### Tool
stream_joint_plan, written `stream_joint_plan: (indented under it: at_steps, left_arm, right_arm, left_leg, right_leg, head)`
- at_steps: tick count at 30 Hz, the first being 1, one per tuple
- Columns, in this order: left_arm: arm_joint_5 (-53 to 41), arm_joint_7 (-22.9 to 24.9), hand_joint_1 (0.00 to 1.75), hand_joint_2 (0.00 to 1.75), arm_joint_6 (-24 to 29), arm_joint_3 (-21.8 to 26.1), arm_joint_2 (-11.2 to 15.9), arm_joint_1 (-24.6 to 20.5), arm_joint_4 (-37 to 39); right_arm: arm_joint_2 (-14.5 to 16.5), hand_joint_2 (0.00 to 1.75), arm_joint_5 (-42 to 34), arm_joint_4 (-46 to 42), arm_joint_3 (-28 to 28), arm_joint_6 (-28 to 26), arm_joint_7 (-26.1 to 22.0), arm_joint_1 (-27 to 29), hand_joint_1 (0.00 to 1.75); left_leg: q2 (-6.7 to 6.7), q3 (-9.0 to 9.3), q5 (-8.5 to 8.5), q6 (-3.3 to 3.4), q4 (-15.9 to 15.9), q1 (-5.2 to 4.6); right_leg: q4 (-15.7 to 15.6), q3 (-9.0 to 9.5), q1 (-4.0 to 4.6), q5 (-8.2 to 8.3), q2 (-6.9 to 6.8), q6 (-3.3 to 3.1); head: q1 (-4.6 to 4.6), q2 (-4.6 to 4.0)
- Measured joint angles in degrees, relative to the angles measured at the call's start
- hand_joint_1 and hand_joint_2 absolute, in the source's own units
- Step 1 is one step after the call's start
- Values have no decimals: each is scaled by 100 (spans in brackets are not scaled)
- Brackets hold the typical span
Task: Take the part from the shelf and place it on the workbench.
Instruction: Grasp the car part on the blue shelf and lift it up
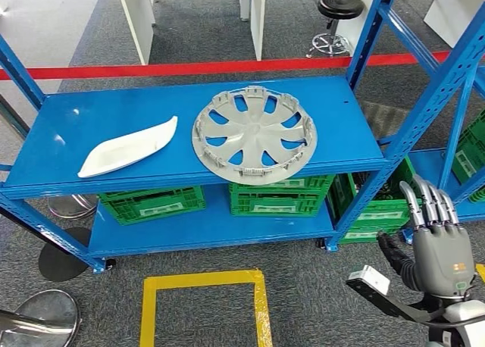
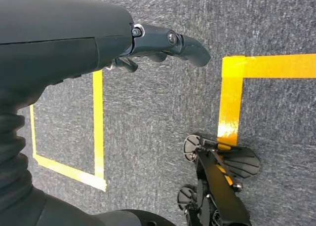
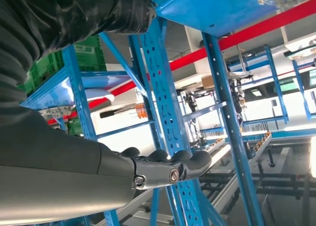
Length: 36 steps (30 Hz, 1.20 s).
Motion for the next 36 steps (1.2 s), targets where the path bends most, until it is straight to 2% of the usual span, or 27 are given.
stream_joint_plan:
  at_steps: [4,7,8,9,11,12,13,14,16,17,18,19,21,23,24,26,27,28,29,30,31,32,33,34,36]
  left_arm:
    - [-2,125,0,175,-15,-6,17,-1,0]
    - [-3,193,0,175,-45,-31,30,-11,0]
    - [-3,205,0,175,-50,-38,28,-15,0]
    - [-2,220,0,175,-54,-43,27,-18,0]
    - [-1,264,0,175,-57,-46,21,-16,0]
    - [-1,291,0,175,-57,-48,21,-14,0]
    - [-1,320,0,175,-57,-50,20,-14,0]
    - [-1,352,0,175,-57,-56,20,-13,0]
    - [-1,427,0,175,-57,-78,17,-10,1]
    - [0,460,0,175,-57,-90,20,-11,1]
    - [1,485,0,175,-57,-102,25,-11,1]
    - [1,507,0,175,-57,-112,29,-9,1]
    - [2,529,0,175,-57,-132,31,-10,0]
    - [2,537,0,175,-56,-144,31,-17,0]
    - [1,540,0,175,-55,-145,35,-22,0]
    - [-1,552,0,175,-55,-149,41,-23,0]
    - [-2,558,0,175,-55,-152,42,-17,0]
    - [-3,561,0,175,-54,-156,41,-8,0]
    - [-4,560,0,175,-54,-162,40,-2,0]
    - [-5,557,0,175,-53,-169,40,3,0]
    - [-7,554,0,175,-52,-176,44,5,0]
    - [-9,550,0,175,-49,-184,51,2,0]
    - [-11,549,0,175,-41,-191,56,-3,0]
    - [-13,552,0,175,-28,-201,61,-8,0]
    - [-12,576,0,175,-2,-225,66,-13,0]
  right_arm:
    - [0,175,134,6,33,80,79,-44,0]
    - [0,175,267,14,79,144,138,-117,0]
    - [0,175,298,18,92,150,155,-141,0]
    - [0,175,321,24,105,151,170,-164,0]
    - [0,175,353,44,140,147,195,-196,0]
    - [0,175,364,56,157,144,209,-201,0]
    - [0,175,369,69,176,141,224,-201,0]
    - [0,175,368,80,191,139,242,-204,0]
    - [0,175,358,99,219,139,277,-216,0]
    - [-1,175,352,107,232,138,291,-221,0]
    - [-1,175,347,113,243,137,301,-223,0]
    - [-2,175,343,118,253,136,308,-222,0]
    - [-2,175,335,124,263,133,316,-215,0]
    - [-2,175,332,127,269,132,319,-217,0]
    - [-2,175,332,127,273,131,319,-220,0]
    - [-2,175,322,127,283,131,319,-222,0]
    - [-2,175,314,131,288,131,319,-220,0]
    - [-2,175,304,135,293,129,322,-218,0]
    - [-2,175,297,139,299,127,327,-215,0]
    - [-2,175,290,143,305,123,331,-213,0]
    - [-2,175,285,144,309,118,335,-211,0]
    - [-2,175,281,145,313,113,340,-210,0]
    - [-2,175,276,145,315,106,344,-208,0]
    - [-3,175,272,146,318,99,349,-204,0]
    - [-4,175,266,146,327,89,358,-193,0]
  left_leg:
    - [-4,-13,-21,55,48,-27]
    - [12,34,42,135,-86,-7]
    - [23,64,74,169,-158,4]
    - [35,91,98,196,-218,14]
    - [51,103,94,218,-238,-3]
    - [56,106,87,219,-233,-10]
    - [59,114,77,213,-225,-14]
    - [59,127,62,198,-211,-13]
    - [55,155,2,142,-154,-1]
    - [52,153,-40,102,-101,-8]
    - [50,143,-71,64,-60,-16]
    - [49,132,-90,31,-33,-26]
    - [53,128,-107,-8,-16,-27]
    - [52,92,-215,-52,113,-12]
    - [50,-10,-345,-81,340,-5]
    - [48,-404,-679,-123,1118,6]
    - [48,-611,-786,-132,1486,10]
    - [48,-745,-788,-132,1690,12]
    - [48,-773,-671,-121,1668,13]
    - [47,-695,-454,-98,1423,11]
    - [43,-544,-195,-64,1027,7]
    - [36,-384,-15,-29,654,-5]
    - [30,-249,84,3,347,-16]
    - [25,-175,100,24,178,-29]
    - [24,-135,44,54,90,-42]
  right_leg:
    - [-36,6,-33,28,1,45]
    - [-29,-6,-35,7,-6,83]
    - [88,-67,-30,-76,-16,81]
    - [334,-188,-23,-215,-28,74]
    - [1086,-564,-13,-551,-41,66]
    - [1401,-728,-12,-643,-43,71]
    - [1529,-804,-13,-627,-45,75]
    - [1421,-763,-14,-498,-53,77]
    - [723,-424,-16,-128,-91,73]
    - [387,-246,-9,-25,-105,55]
    - [185,-135,-2,8,-114,26]
    - [120,-93,10,-26,-110,-10]
    - [129,-93,17,-37,-90,-85]
    - [122,-66,5,-49,-85,-147]
    - [116,-47,-3,-59,-89,-177]
    - [116,-26,3,-88,-94,-221]
    - [116,-17,8,-100,-90,-233]
    - [116,-3,12,-114,-82,-238]
    - [116,20,16,-129,-70,-237]
    - [116,53,20,-149,-57,-232]
    - [115,90,22,-173,-47,-220]
    - [113,115,34,-199,-39,-198]
    - [113,134,40,-221,-30,-169]
    - [109,138,44,-235,-25,-136]
    - [79,151,37,-244,-19,-58]
  head:
    - [-4,0]
    - [1,0]
    - [14,0]
    - [37,0]
    - [81,0]
    - [93,0]
    - [97,0]
    - [100,0]
    - [112,0]
    - [128,0]
    - [137,0]
    - [142,0]
    - [139,0]
    - [123,0]
    - [107,0]
    - [74,0]
    - [70,0]
    - [68,0]
    - [67,0]
    - [67,0]
    - [64,0]
    - [64,0]
    - [62,0]
    - [62,0]
    - [59,0]
